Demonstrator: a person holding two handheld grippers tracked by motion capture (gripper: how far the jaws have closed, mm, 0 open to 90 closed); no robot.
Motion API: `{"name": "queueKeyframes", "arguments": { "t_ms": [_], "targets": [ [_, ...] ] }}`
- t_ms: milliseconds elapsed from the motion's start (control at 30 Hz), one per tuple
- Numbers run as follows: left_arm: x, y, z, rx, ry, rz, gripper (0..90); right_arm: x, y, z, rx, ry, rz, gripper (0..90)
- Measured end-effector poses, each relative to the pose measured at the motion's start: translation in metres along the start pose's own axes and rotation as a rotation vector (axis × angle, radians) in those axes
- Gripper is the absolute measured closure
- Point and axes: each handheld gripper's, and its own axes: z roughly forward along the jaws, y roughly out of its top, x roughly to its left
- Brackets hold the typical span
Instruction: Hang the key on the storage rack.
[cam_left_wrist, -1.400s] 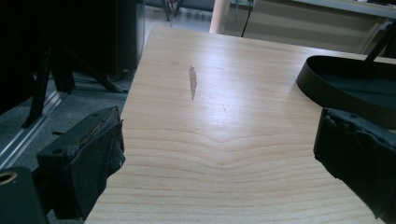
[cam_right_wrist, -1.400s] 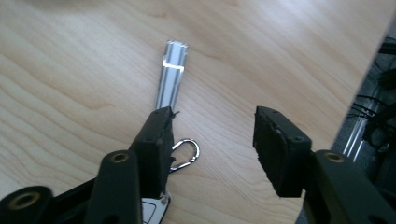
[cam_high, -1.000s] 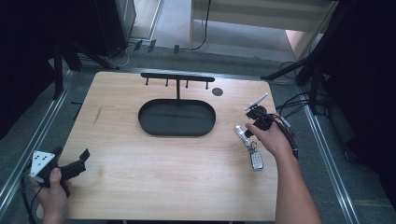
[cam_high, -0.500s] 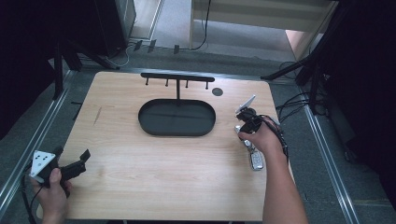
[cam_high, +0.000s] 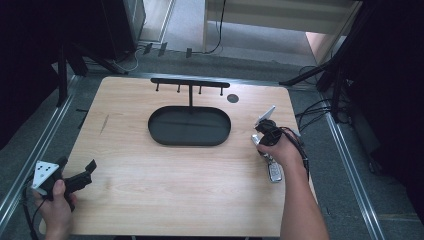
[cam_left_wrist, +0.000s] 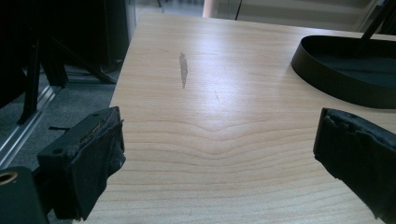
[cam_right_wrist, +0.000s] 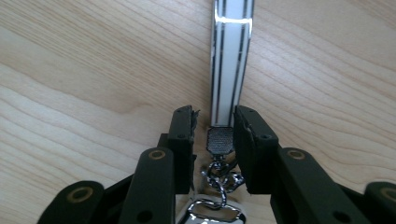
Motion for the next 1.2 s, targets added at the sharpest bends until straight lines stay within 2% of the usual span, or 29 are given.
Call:
{"name": "queueKeyframes", "arguments": {
  "t_ms": [133,267,467,533,567,600,767,833,967,1033,1067,1200],
  "targets": [
    [0.0,0.0,0.0,-0.001,0.0,-0.007,2.1,0.001,-0.001,0.001,-0.014,-0.005,-0.008,71.8],
    [0.0,0.0,0.001,0.0,0.003,-0.01,2.1,0.002,-0.001,0.001,-0.036,0.022,-0.002,74.2],
    [0.001,0.001,0.002,0.01,0.003,-0.008,2.1,0.004,-0.003,0.0,-0.043,0.013,-0.019,77.1],
    [0.001,0.001,0.001,0.004,0.01,-0.011,2.2,0.004,-0.003,0.001,-0.064,0.01,-0.015,79.5],
    [0.001,0.001,0.002,0.005,0.011,-0.011,2.1,0.004,-0.005,0.002,-0.093,0.035,-0.001,82.8],
    [0.001,0.001,0.002,0.006,0.011,-0.009,2.2,0.004,-0.005,0.002,-0.096,0.037,-0.002,83.8],
    [0.0,0.0,0.001,0.001,0.013,-0.011,3.4,0.004,-0.008,0.003,-0.118,0.034,0.01,84.3],
    [0.001,0.0,0.001,0.0,0.011,-0.016,3.4,0.007,-0.008,0.001,-0.109,0.008,0.0,90.0],
    [0.002,0.001,0.001,0.0,0.006,-0.018,3.4,0.01,-0.009,-0.002,-0.127,-0.012,-0.026,90.0],
    [0.002,0.001,0.002,0.001,0.009,-0.018,3.5,0.01,-0.008,-0.008,-0.151,0.008,-0.017,90.0],
    [0.002,0.001,0.002,0.002,0.01,-0.016,3.5,0.009,-0.008,-0.012,-0.181,0.012,-0.011,90.0],
    [0.002,0.001,0.001,0.0,0.01,-0.021,3.5,0.009,-0.009,-0.015,-0.201,0.025,0.004,87.8]
  ]
}}
